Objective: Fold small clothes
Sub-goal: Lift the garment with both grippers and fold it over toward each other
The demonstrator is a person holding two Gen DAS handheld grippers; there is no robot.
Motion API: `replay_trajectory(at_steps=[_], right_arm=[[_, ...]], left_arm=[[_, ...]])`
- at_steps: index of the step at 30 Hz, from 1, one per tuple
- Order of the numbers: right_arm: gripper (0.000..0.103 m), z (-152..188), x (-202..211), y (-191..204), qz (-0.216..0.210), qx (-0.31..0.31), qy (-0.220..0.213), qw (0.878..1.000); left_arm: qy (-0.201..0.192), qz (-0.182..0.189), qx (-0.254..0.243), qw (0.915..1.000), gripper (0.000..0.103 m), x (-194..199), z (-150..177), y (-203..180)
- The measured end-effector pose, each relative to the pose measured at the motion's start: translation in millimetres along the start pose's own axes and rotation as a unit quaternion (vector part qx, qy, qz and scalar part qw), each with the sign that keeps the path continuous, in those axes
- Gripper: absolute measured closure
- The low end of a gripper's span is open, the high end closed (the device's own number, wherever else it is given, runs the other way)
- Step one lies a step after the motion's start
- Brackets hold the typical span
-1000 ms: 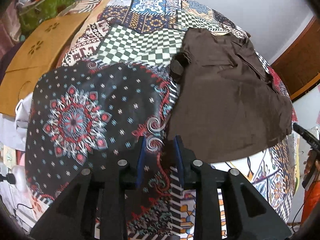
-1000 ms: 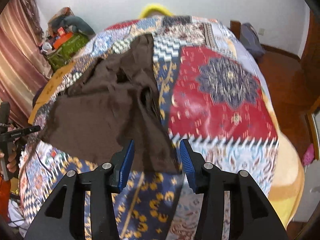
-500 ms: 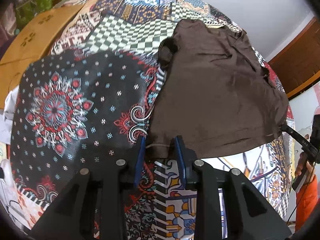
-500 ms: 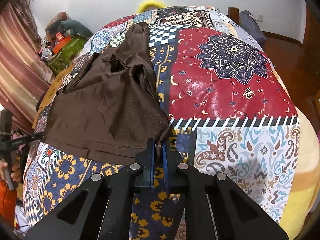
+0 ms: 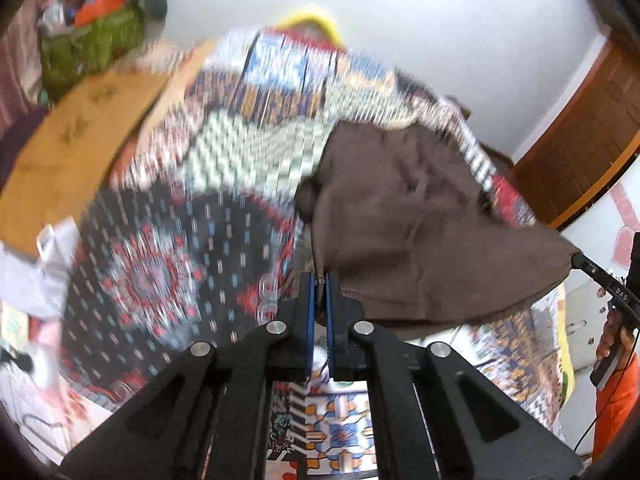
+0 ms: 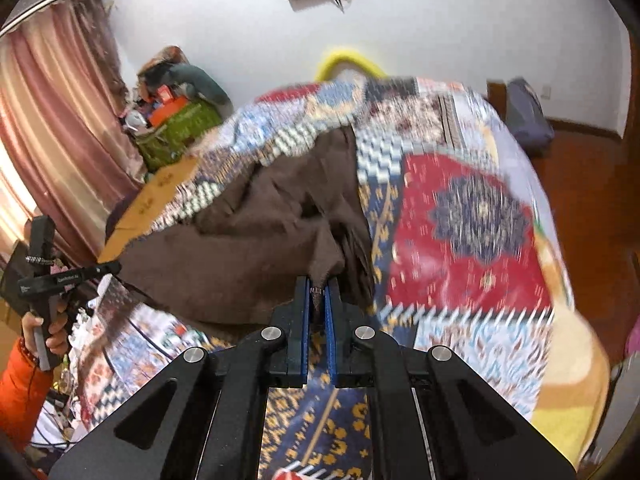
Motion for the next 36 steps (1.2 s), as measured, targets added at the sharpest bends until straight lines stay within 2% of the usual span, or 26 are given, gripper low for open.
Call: replay_trajectory(at_steps=[7, 11, 15, 25, 36], right_arm=[[0.097, -56.9, 20.9, 19.1, 0.004, 0.04, -0.056, 0.998], [0.097, -91.0, 17.5, 20.0, 0.024, 0.052, -0.078, 0.995], [0.097, -118.0, 2.5, 8.7, 0.04, 0.046, -0.081, 0.995], [0.097, -162.4, -55.8, -25.2, 0.066, 0.032, -0.073, 0.995], [0.097, -183.4, -145.3, -66.7, 0.079, 0.03, -0.009, 0.996]], left_arm=[[-0.079, -0.001, -0.037, 0.9962, 0.1, 51.5, -75.6, -24.8], [-0.098, -0.012, -0.038, 0.9944, 0.1, 57.3, -109.5, -28.2], [-0.102, -0.032, -0.028, 0.9939, 0.1, 45.8, -139.2, -20.3], [-0.068, -0.059, -0.007, 0.9959, 0.1, -27.1, -186.0, 5.1], [-0.008, -0.092, 0.003, 0.9957, 0.099, -142.3, -216.9, 32.6]])
Point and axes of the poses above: each gripper's, at about its wrist camera, not at the fingertips, and x roughly against the way its jaws point, y to its left, z to its underside, the point moved 7 cm from there along -x, roughly the way its jaws point, and after that the axes turned 3 degrees about y, right-handed, at the moved point
